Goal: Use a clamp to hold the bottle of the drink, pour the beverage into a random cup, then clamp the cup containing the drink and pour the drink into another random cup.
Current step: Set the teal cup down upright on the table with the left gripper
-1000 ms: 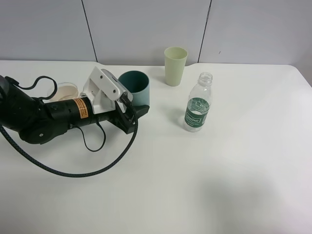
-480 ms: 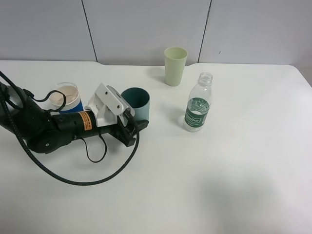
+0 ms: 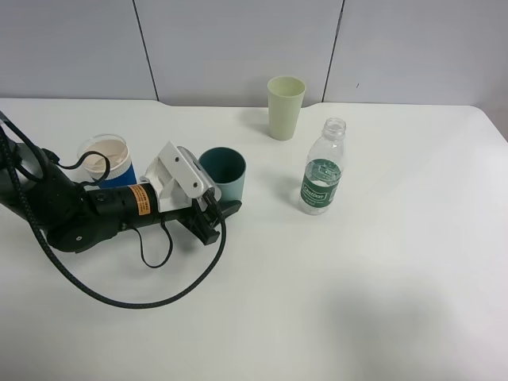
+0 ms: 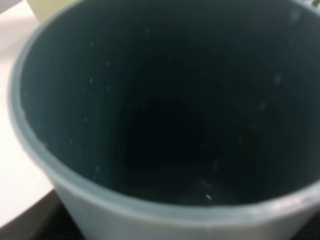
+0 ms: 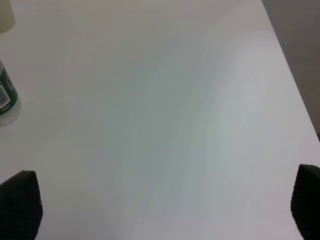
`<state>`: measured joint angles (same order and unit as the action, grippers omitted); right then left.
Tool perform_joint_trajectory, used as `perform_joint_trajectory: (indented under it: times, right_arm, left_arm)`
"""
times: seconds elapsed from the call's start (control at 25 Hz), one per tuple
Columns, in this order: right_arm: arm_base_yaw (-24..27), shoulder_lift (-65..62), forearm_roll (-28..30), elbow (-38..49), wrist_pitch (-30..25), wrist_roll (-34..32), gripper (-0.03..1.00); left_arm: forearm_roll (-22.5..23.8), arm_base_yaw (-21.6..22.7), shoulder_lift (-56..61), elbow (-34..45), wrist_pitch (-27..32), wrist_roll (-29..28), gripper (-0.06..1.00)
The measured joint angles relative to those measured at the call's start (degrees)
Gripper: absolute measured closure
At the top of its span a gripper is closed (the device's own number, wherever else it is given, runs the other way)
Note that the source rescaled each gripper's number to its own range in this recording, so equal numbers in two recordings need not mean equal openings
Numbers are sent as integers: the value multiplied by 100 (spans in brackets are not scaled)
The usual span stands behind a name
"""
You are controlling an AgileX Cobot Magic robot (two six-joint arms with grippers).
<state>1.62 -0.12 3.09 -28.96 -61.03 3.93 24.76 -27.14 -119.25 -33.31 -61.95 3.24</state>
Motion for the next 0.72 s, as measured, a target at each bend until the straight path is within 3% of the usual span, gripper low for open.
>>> perform_joint_trajectory:
  times: [0.72]
  right_arm:
    - [0,0,0,0,0,0,-3]
  left_arm:
    - [-4,0,0,0,279,0,93]
